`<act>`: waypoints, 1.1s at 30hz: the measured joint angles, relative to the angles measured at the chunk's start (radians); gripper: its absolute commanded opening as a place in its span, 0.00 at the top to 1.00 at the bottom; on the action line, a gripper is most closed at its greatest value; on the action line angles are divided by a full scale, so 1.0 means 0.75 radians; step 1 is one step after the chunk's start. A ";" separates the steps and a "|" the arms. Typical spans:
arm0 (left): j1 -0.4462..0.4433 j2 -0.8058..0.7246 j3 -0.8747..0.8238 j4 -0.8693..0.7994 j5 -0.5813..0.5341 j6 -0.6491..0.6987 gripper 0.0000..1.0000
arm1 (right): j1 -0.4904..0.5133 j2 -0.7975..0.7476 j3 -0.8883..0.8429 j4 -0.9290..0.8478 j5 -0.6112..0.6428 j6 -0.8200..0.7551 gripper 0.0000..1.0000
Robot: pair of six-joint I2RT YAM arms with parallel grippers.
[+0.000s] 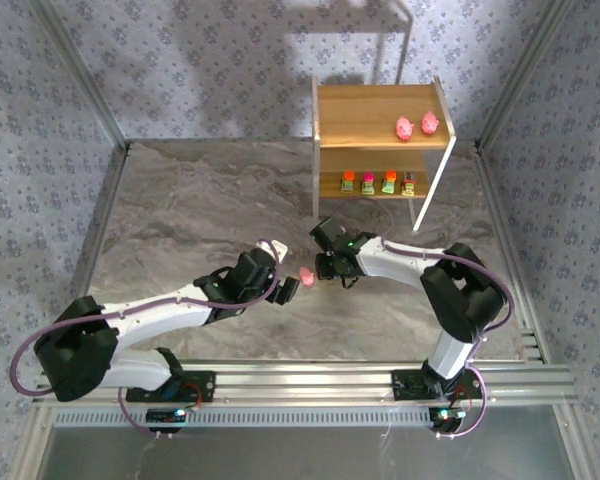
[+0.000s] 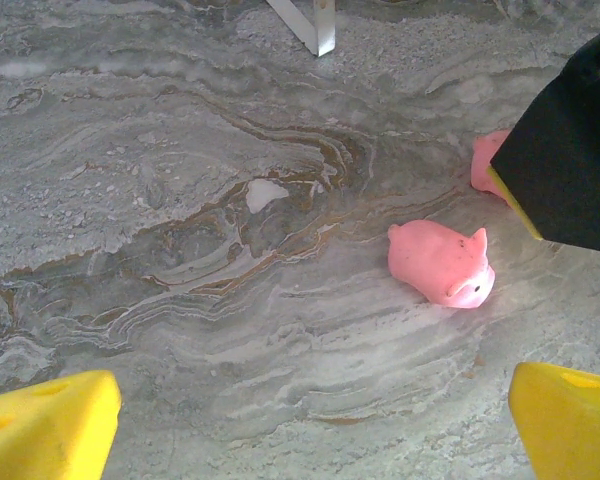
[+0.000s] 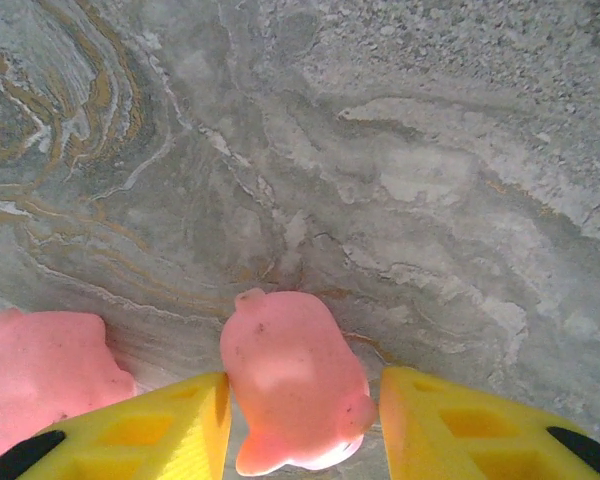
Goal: Place and organize the plastic toys onto the shelf
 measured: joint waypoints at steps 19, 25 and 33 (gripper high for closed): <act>0.000 0.000 0.001 0.000 0.000 0.001 0.00 | 0.000 0.017 -0.003 0.009 -0.013 -0.005 0.64; 0.000 0.000 0.001 -0.001 0.000 0.000 0.00 | 0.000 0.017 -0.003 0.006 -0.008 -0.013 0.66; 0.000 0.000 0.001 0.000 0.000 0.000 0.01 | 0.000 -0.025 -0.001 -0.056 0.018 -0.025 0.67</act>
